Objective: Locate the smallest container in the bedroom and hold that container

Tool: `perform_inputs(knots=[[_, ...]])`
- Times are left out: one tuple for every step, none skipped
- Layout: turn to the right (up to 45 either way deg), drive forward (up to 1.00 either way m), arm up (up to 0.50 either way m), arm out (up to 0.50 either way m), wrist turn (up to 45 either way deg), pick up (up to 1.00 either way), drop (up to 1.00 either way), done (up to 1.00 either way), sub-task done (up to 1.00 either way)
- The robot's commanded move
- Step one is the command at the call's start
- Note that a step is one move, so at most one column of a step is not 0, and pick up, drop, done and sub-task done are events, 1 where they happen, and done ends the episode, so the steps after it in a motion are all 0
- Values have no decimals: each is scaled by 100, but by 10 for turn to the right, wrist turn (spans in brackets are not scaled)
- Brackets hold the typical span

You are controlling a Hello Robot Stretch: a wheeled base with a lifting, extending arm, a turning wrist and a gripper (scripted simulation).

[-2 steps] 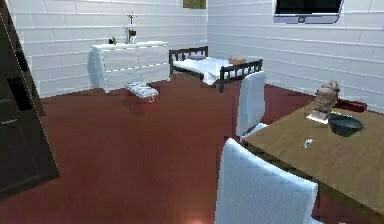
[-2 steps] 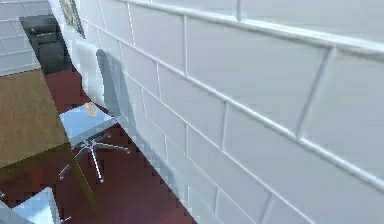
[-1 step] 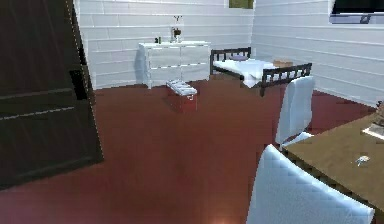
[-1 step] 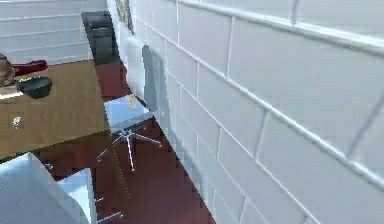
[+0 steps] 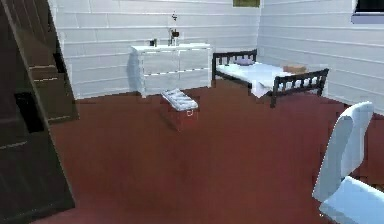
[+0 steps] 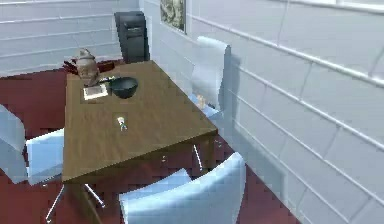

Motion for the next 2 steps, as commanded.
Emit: perform_inputs(knots=[[300, 0, 0, 0, 0, 0, 0, 0, 0], [0, 80, 0, 0, 0, 0, 0, 0, 0]])
